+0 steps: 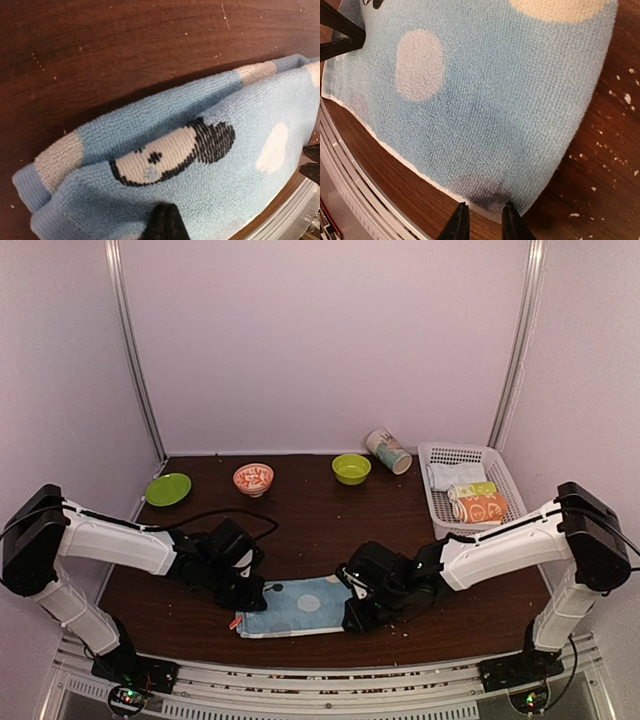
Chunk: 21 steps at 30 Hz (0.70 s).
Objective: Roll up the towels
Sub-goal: Smooth out the towel at the center of the board.
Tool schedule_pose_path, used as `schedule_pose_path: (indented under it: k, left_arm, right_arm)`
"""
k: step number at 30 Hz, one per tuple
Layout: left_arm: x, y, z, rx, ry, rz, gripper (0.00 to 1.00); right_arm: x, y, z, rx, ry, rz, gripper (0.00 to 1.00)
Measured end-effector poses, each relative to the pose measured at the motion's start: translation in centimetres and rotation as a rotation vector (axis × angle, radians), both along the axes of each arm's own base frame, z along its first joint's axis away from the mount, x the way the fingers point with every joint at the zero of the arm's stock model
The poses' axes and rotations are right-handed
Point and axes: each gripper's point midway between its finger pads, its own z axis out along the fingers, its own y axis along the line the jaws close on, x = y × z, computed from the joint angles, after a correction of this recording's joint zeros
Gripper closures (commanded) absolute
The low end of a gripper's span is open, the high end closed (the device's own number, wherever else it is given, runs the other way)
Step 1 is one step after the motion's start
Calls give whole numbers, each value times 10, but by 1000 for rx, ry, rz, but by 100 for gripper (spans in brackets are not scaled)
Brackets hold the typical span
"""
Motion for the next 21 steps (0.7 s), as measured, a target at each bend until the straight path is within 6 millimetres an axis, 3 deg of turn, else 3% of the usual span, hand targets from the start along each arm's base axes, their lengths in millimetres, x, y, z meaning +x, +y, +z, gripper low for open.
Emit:
schedule_pose_path:
  k: [5,9,12,15,21]
  left_arm:
    - [1,-1,0,-6,-8,-2,100]
    - [2,-1,0,-6,-10,-1,100]
    - [2,-2,0,-9,-12,-1,100]
    - [3,-3,0,-12,-15,-1,100]
    - [3,-3,0,-13,-17,0,100]
  right_arm:
    - [17,1,27,20,-68,-28,74]
    - [60,7,59,114,-133,-131,78]
    - [85,10,64,147,-138,-186,79]
    - [106,14,52,153,-125,-225,81]
    - [119,6,-1,91,-28,-284,83]
